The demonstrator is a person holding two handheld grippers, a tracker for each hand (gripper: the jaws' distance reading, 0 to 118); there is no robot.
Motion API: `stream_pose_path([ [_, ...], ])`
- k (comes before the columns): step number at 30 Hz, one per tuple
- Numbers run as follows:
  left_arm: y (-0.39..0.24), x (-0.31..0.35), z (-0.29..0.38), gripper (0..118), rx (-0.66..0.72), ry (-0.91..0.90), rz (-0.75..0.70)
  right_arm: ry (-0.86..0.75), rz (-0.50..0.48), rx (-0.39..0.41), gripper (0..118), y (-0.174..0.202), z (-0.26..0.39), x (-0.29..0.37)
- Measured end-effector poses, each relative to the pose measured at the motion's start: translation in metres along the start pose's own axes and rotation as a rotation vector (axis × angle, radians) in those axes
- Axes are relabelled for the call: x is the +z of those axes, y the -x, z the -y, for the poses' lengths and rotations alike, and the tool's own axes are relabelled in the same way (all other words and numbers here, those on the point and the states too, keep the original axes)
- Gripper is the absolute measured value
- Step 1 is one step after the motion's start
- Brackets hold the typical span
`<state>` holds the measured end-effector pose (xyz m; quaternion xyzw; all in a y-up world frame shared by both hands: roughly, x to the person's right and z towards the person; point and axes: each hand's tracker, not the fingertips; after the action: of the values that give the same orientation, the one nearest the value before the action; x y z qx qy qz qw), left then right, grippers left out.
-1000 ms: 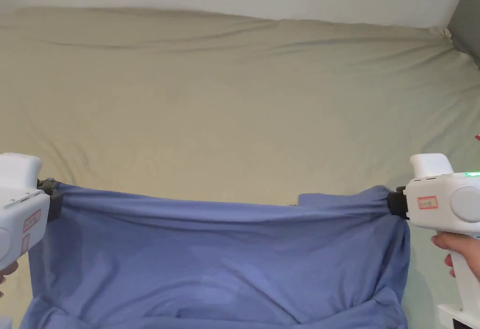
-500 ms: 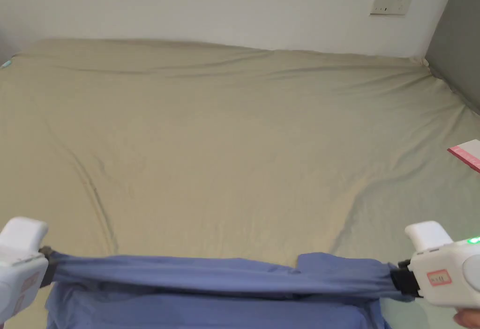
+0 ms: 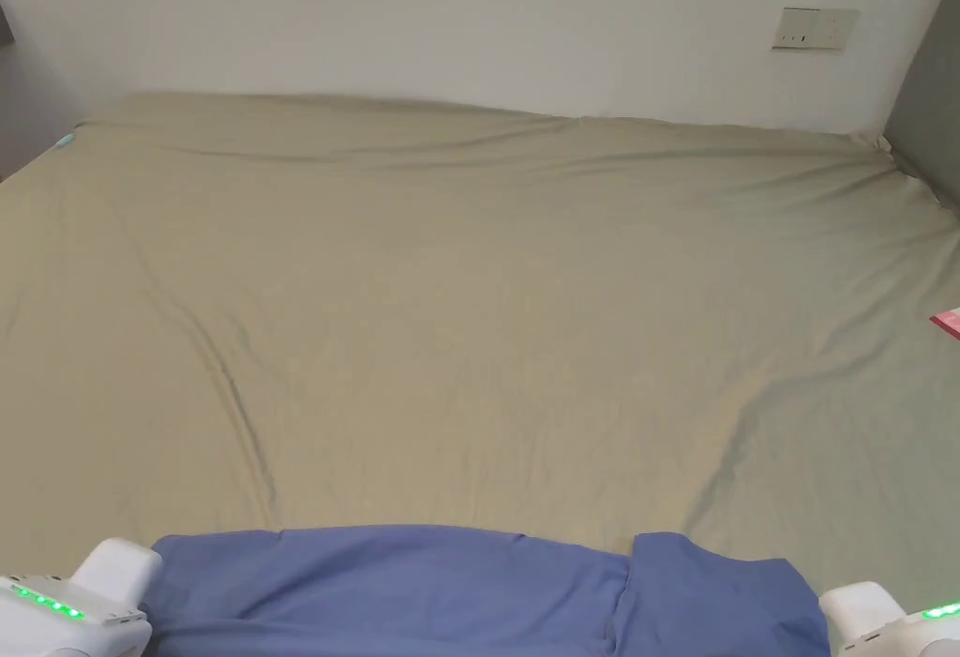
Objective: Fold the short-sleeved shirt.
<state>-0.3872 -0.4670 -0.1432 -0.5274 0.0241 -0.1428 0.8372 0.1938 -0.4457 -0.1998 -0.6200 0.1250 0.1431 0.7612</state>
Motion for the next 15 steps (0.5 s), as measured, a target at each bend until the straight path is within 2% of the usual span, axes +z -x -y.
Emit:
stream_pose_path([
  [2, -0.001, -0.006, 0.001, 3, -0.017, 0.012, 0.007, 0.03, 0.032, 0.022, 3, 0.002, -0.001, -0.01],
  [7, -0.005, -0.024, 0.004, 4, -0.051, 0.05, 0.026, 0.067, 0.023, 0.021, 3, -0.005, -0.005, -0.034],
  [9, -0.01, -0.029, 0.005, 18, -0.087, 0.036, -0.006, 0.069, 0.026, 0.023, 5, -0.008, -0.006, -0.04],
  [10, -0.011, -0.027, 0.004, 34, -0.122, 0.026, -0.048, 0.065, 0.026, 0.017, 16, -0.01, -0.006, -0.039],
  [11, -0.011, -0.023, 0.003, 54, -0.134, 0.02, -0.095, 0.057, 0.029, 0.003, 34, -0.012, -0.008, -0.036],
  [12, -0.009, -0.02, 0.002, 76, -0.126, 0.013, -0.132, 0.039, 0.045, -0.014, 62, -0.014, -0.01, -0.029],
  [13, -0.002, -0.016, -0.001, 104, -0.104, 0.003, -0.132, 0.005, 0.093, -0.017, 92, -0.016, -0.012, -0.02],
  [14, 0.005, -0.01, -0.005, 115, -0.058, -0.012, -0.101, -0.046, 0.107, -0.013, 99, -0.02, -0.015, -0.011],
  [15, 0.011, 0.001, -0.01, 118, -0.008, -0.042, -0.062, -0.104, 0.1, -0.033, 99, -0.025, -0.019, 0.001],
])
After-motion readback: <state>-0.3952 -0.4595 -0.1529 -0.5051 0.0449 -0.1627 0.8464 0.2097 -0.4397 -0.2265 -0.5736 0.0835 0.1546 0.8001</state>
